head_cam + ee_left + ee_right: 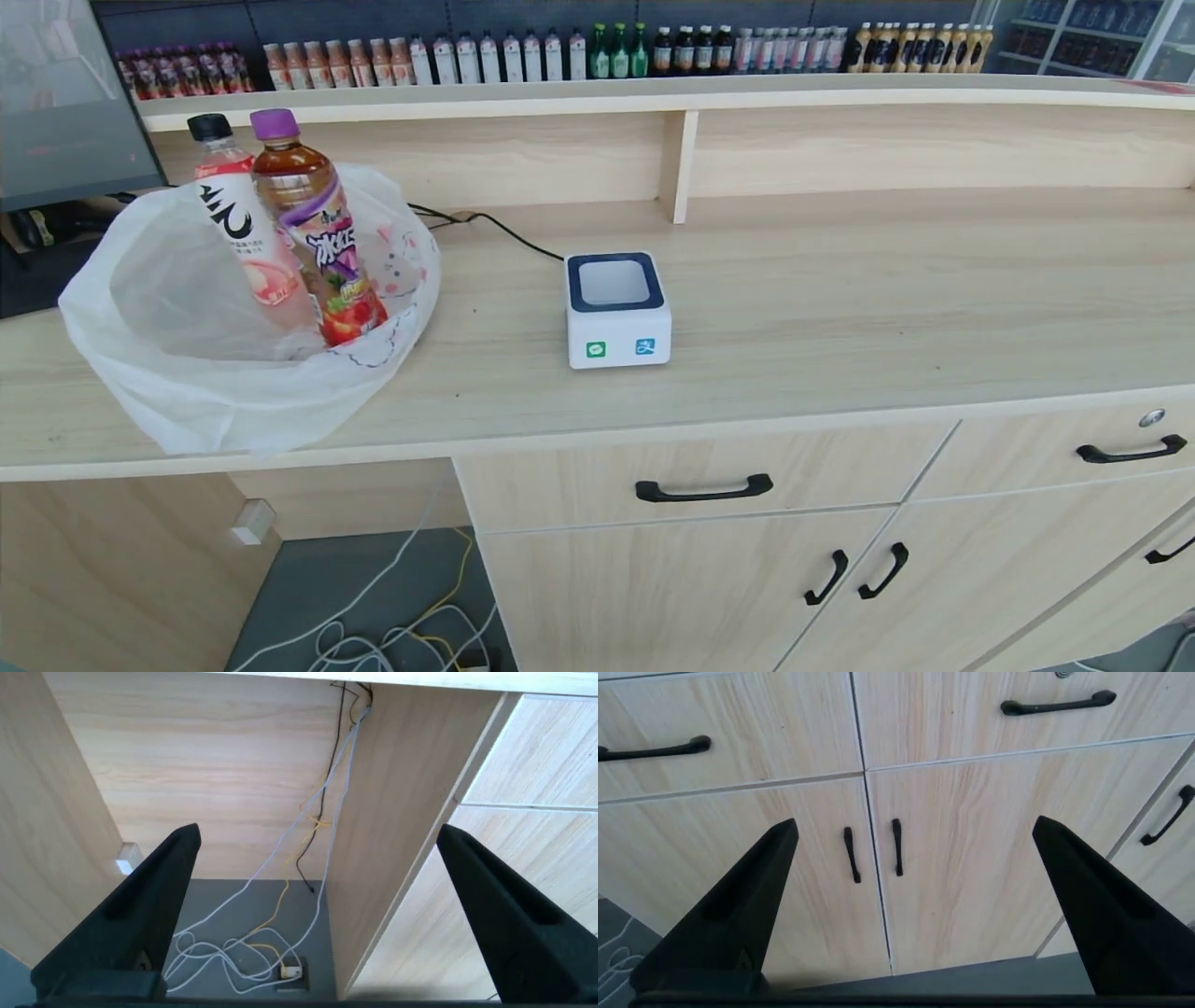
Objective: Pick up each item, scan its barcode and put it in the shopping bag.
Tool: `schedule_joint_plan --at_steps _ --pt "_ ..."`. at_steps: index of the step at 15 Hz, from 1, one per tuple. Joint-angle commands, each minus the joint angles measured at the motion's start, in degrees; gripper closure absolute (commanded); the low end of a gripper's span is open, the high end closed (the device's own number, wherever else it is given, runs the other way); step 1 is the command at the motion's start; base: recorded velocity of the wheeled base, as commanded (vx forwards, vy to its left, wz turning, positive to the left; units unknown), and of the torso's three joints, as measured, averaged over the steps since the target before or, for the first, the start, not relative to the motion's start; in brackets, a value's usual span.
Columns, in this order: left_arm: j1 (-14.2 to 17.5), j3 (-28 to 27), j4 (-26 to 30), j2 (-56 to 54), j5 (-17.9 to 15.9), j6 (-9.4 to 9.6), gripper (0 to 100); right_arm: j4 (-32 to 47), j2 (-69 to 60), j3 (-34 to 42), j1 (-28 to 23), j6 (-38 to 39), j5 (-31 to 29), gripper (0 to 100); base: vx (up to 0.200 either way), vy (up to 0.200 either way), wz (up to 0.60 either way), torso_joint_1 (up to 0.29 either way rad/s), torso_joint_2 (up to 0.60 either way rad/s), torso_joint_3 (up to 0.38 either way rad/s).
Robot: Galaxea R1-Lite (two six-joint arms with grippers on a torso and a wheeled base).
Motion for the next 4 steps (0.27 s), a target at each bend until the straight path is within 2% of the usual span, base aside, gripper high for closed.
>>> schedule_joint_plan --at_steps 1,4 --pt "0.00 0.00 -0.02 -0.01 0.00 0.02 0 0.02 0.07 0.02 0.01 -0.01 0.01 0 0.000 0.000 0.00 0.000 0.00 0.000" --pt "0.00 0.00 -0.02 -0.01 0.00 -0.06 0 0.02 0.07 0.02 0.01 -0.01 0.01 0 0.000 0.000 0.00 0.000 0.00 0.000"
